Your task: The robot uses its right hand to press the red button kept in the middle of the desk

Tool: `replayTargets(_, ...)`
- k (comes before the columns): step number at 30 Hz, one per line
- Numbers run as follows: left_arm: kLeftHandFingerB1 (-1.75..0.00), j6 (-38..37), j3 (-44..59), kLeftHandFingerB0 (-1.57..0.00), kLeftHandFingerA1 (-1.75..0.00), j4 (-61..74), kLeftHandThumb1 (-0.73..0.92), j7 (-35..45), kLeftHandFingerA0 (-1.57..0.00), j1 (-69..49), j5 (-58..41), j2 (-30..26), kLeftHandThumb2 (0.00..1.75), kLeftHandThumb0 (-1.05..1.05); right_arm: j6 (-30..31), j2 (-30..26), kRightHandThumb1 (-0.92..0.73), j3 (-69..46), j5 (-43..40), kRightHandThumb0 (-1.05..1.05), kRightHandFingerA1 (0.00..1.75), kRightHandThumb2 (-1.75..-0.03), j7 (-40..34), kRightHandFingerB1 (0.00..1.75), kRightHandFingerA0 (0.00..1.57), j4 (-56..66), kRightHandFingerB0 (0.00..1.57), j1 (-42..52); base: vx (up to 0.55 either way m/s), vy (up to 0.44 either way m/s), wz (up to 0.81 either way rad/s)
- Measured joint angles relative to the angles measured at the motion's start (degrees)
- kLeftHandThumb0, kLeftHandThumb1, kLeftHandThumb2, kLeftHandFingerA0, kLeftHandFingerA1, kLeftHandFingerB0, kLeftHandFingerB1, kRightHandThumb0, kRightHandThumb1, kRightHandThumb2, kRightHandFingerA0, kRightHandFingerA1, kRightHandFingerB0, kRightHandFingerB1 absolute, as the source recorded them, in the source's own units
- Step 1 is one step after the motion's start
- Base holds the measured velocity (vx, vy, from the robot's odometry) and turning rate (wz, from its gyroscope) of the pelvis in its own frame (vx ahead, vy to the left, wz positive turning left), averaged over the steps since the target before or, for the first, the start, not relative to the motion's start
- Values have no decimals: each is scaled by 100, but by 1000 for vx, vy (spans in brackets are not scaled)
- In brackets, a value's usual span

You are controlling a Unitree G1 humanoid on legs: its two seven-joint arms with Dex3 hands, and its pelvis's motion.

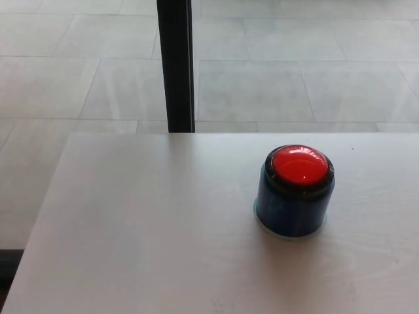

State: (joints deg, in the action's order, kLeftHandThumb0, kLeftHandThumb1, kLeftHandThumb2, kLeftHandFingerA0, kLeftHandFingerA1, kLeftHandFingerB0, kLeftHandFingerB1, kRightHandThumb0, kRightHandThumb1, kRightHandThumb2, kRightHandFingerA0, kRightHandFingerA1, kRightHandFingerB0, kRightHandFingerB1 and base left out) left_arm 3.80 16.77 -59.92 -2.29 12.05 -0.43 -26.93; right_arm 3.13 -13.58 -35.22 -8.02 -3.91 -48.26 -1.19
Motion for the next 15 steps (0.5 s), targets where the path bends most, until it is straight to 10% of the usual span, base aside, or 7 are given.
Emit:
replayTargets(5, -43, 5, 334, 0, -106, -210, 75, -66, -20, 253, -95, -135, 114, -44, 87, -130, -77, -845, -378, -60, 139, -78, -166, 91, 38, 53, 19, -242, 0, 0, 0)
replayTargets(10, -63, 11, 622, 0, -87, -441, 71, -138, -37, 443, -200, -260, 127, -46, 239, -425, -77, -1611, -735, -59, 131, -77, -399, 95, 49, 143, 17, -600, 0, 0, 0)
replayTargets(15, -63, 17, 878, 0, -93, -659, 72, -210, -41, 576, -303, -358, 125, -46, 382, -1054, -66, -2341, -1096, -47, 87, -98, -714, 79, 55, 191, 29, -1270, 0, 0, 0)
